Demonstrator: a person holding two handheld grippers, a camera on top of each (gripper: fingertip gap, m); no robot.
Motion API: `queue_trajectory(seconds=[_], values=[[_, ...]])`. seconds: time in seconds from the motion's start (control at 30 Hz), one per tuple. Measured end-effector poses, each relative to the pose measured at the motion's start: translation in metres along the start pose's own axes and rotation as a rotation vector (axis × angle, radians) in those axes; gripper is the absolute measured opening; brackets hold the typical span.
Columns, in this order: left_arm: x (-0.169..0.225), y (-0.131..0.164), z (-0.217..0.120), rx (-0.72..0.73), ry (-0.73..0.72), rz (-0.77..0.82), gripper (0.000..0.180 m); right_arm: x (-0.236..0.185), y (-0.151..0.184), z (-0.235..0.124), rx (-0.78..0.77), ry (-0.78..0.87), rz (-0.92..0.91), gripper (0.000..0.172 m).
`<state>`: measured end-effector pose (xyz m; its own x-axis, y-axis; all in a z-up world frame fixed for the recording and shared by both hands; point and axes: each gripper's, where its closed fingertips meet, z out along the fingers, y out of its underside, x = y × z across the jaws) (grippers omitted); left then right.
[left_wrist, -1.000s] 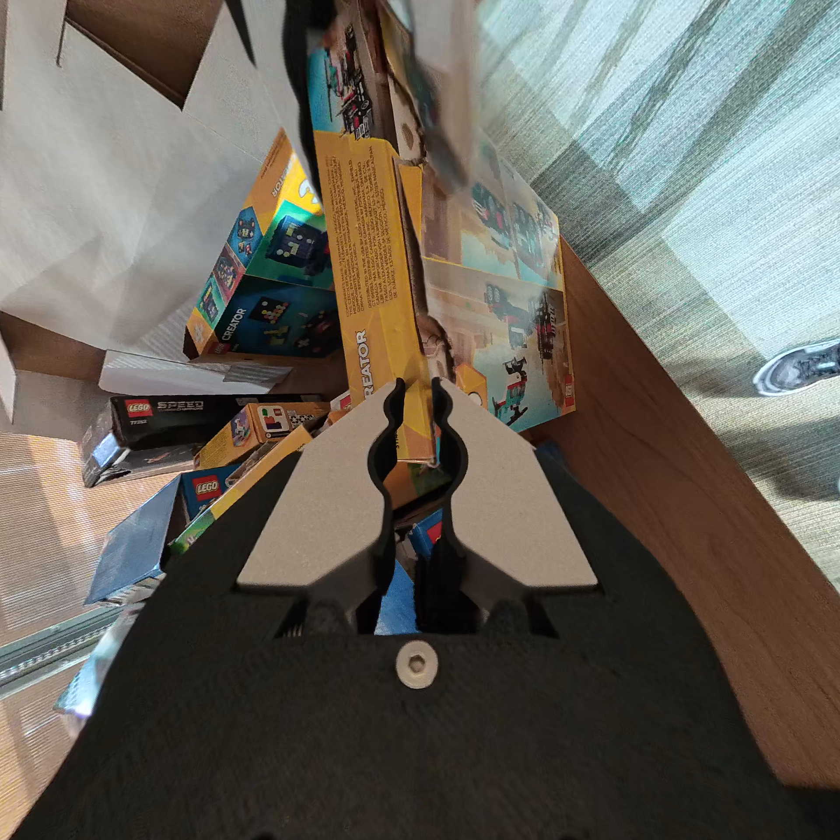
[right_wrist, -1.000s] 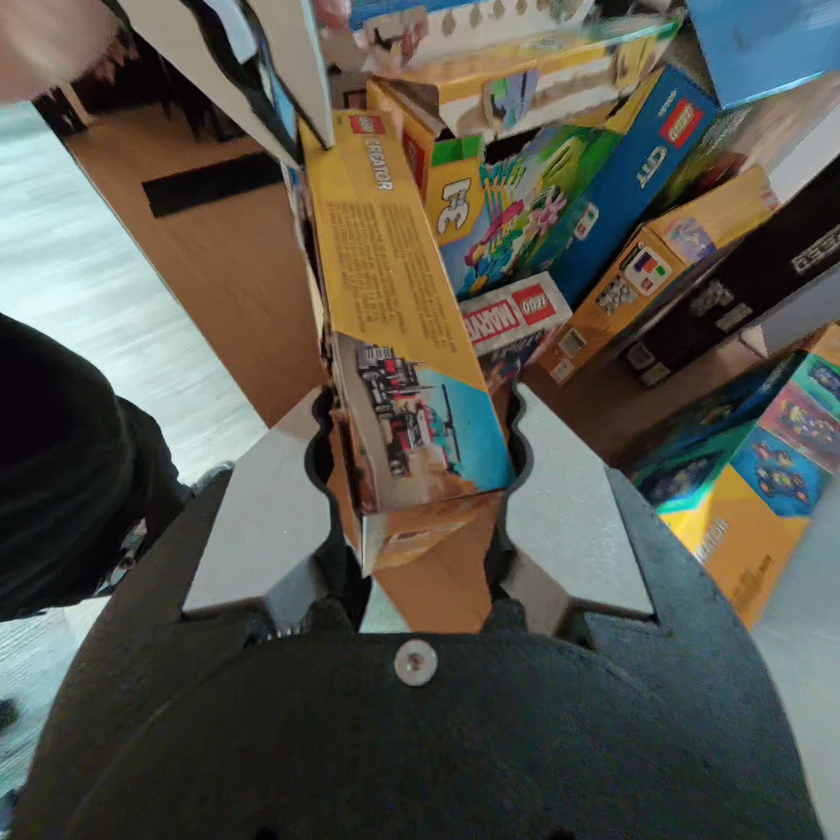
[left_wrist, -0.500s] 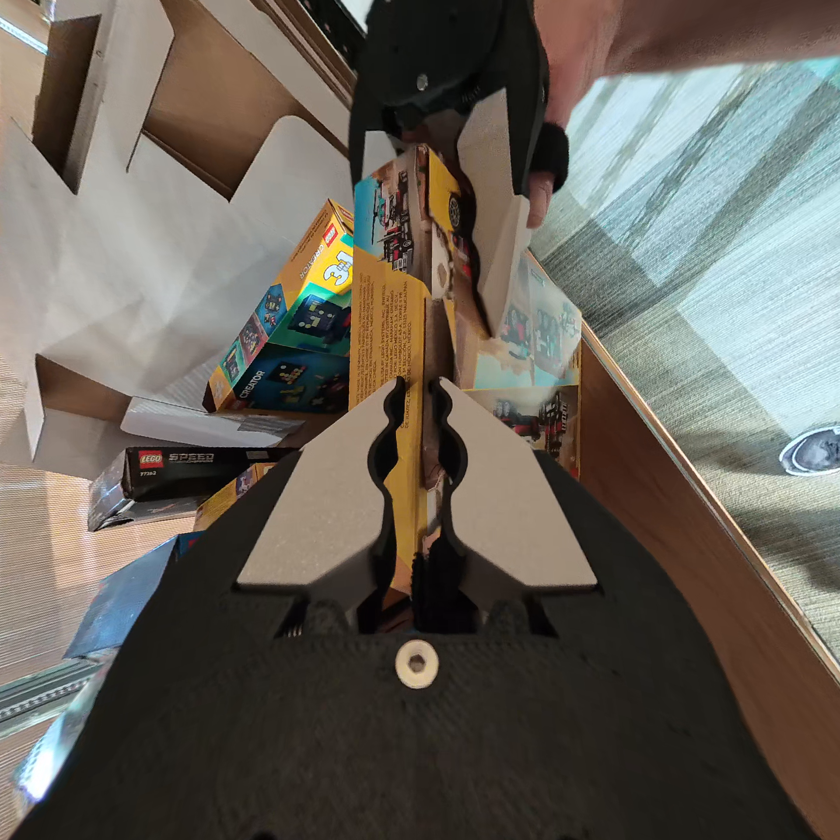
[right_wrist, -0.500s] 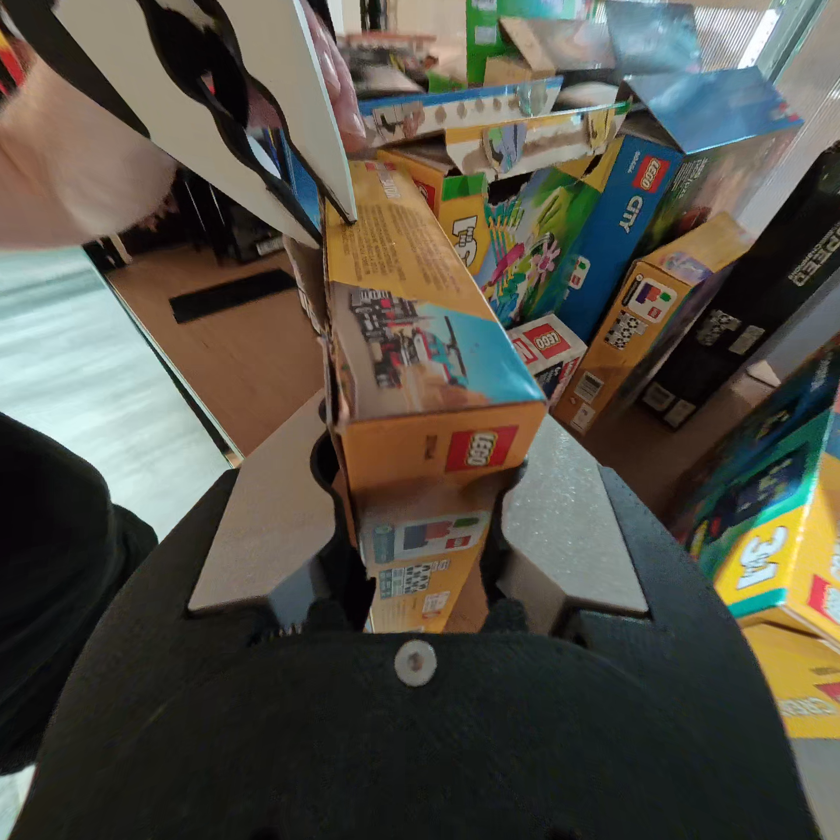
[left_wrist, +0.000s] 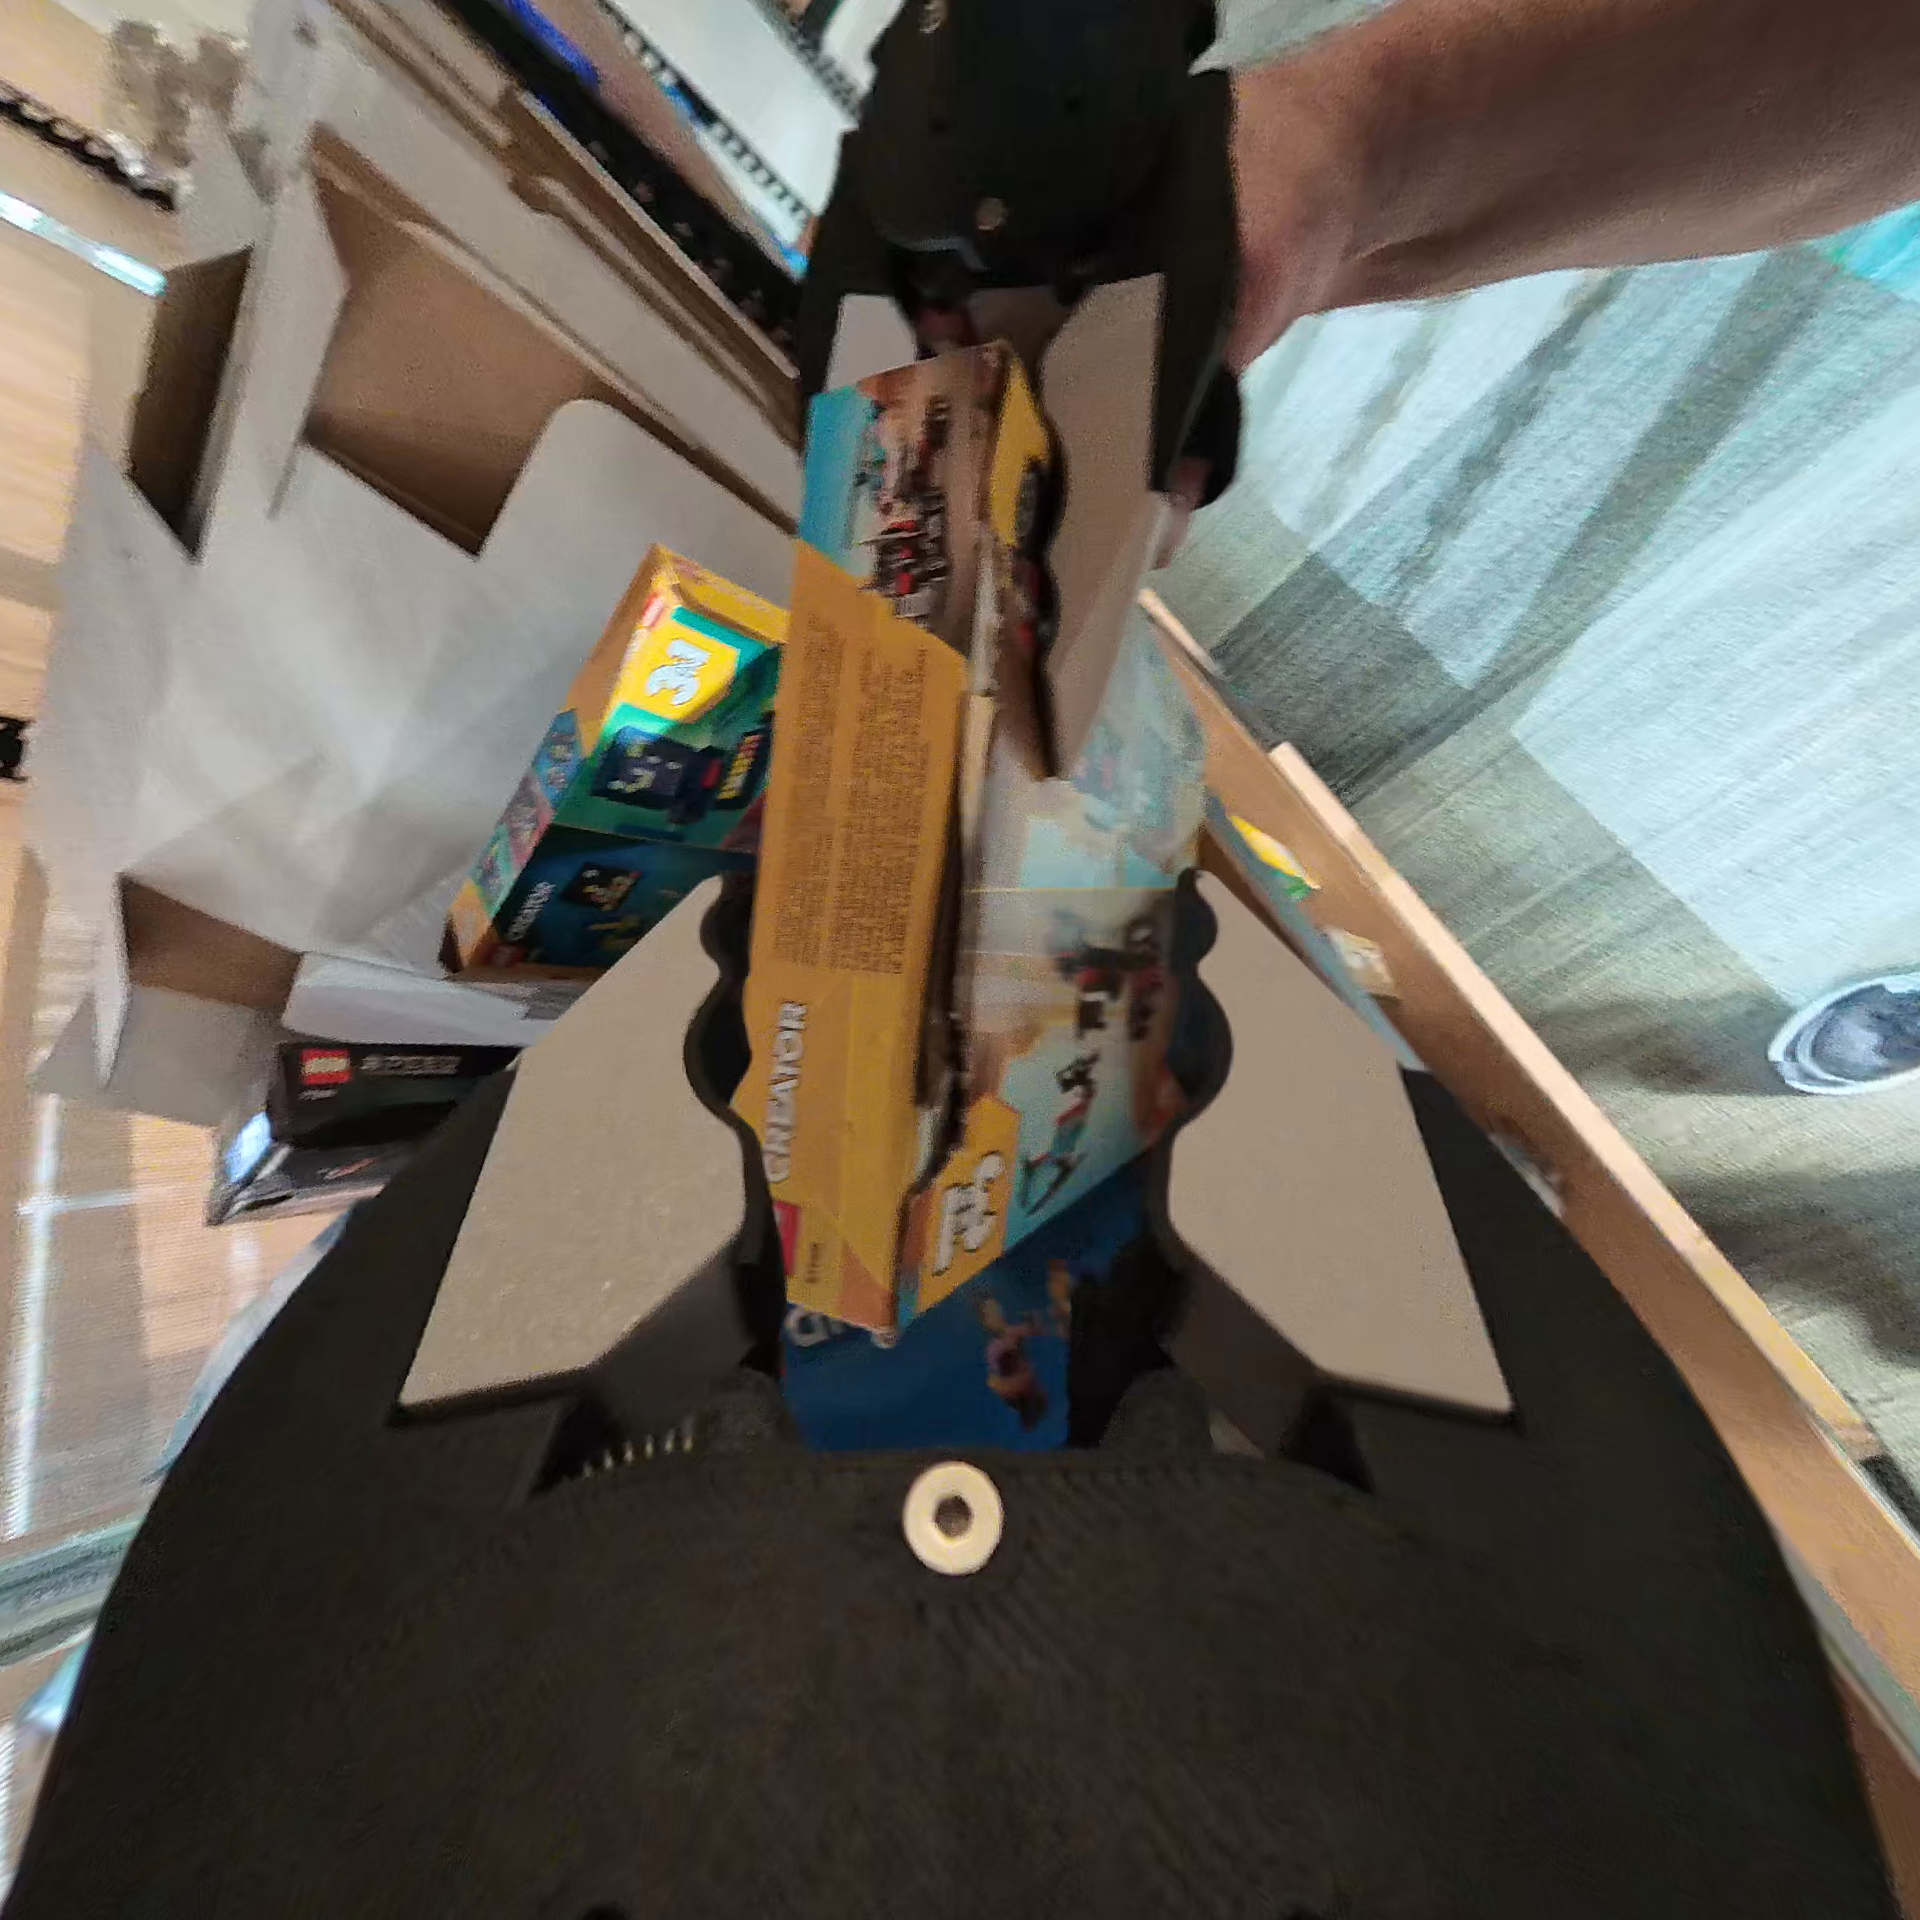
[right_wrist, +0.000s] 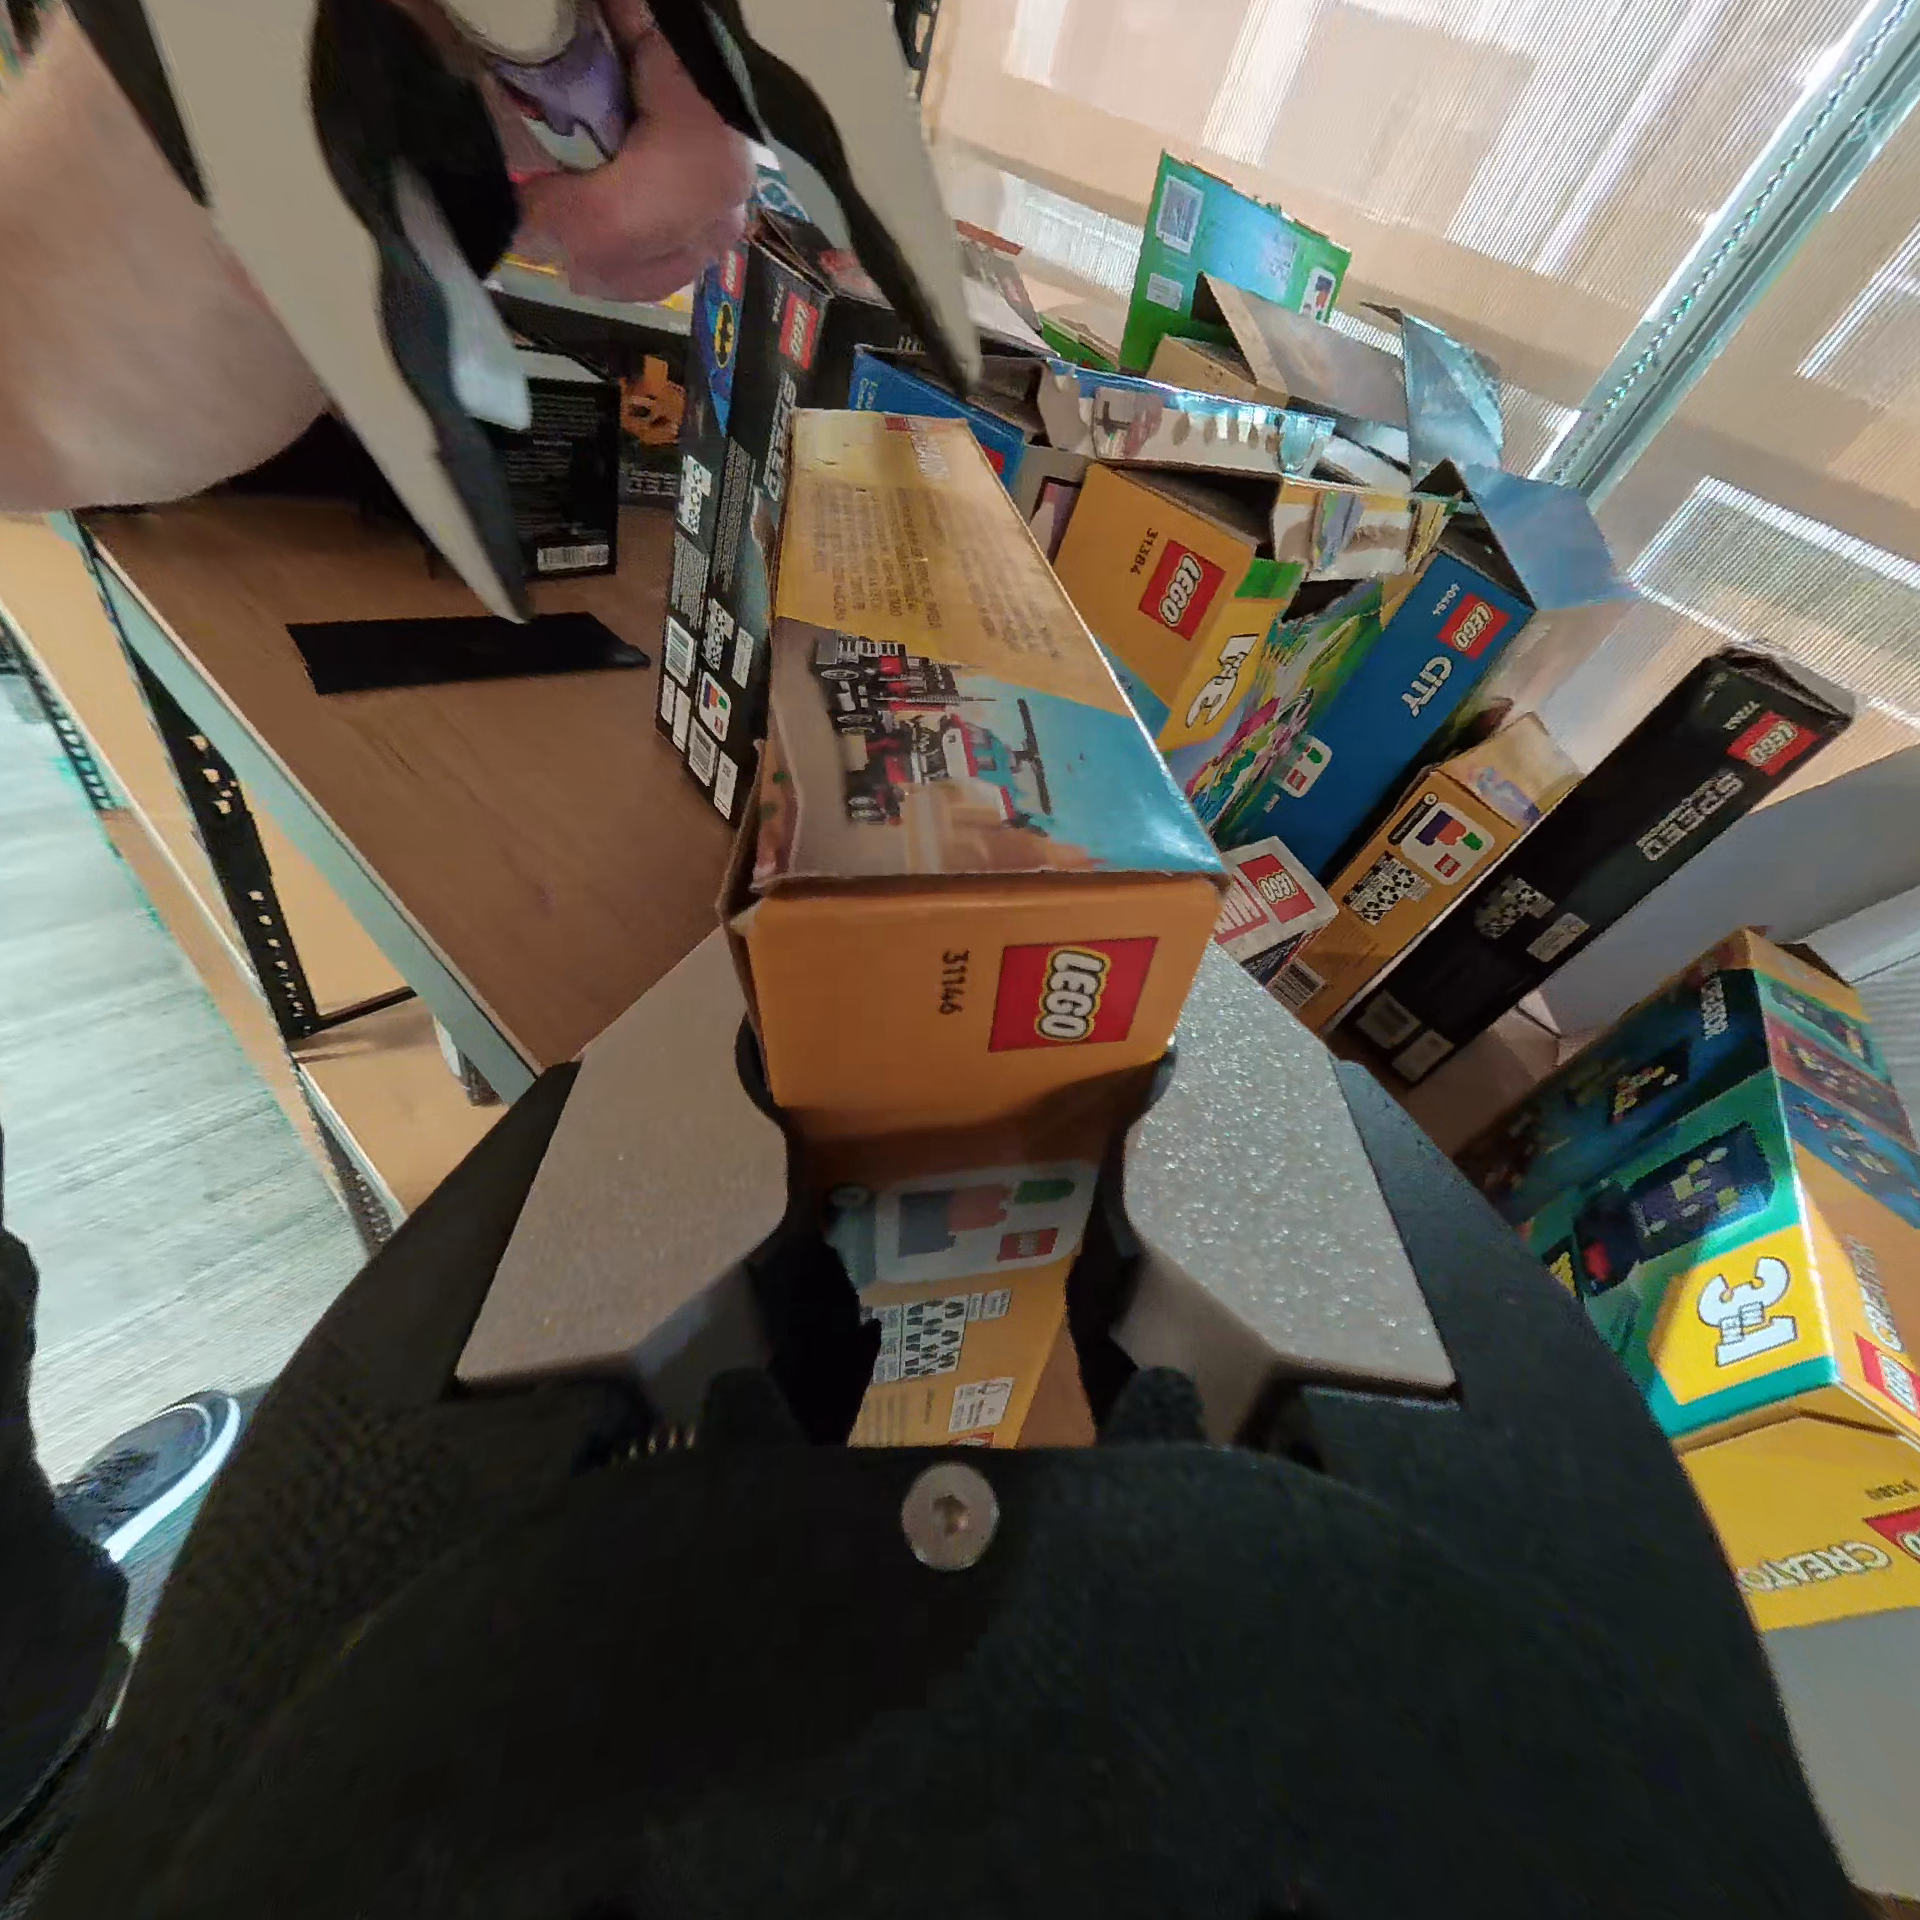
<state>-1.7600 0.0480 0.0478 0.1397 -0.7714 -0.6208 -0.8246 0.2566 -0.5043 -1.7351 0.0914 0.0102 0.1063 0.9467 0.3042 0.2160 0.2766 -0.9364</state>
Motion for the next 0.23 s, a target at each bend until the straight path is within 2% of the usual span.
queue_trajectory(seconds=[0.03,0.1,0.13,0.23], values=[[0.006,-0.002,-0.003,0.012,0.015,-0.010,0.081,-0.004,-0.001,-0.001,0.003,0.010,-0.014,0.057],[0.004,0.004,-0.003,-0.032,-0.045,0.016,0.089,-0.012,-0.002,0.000,0.004,0.026,-0.049,0.057],[0.005,0.007,0.000,-0.066,-0.068,0.051,0.086,-0.017,-0.004,0.000,0.004,0.032,-0.069,0.057],[0.020,0.018,0.013,-0.142,-0.030,0.086,0.086,-0.033,-0.009,0.004,-0.005,0.056,-0.132,0.056]])
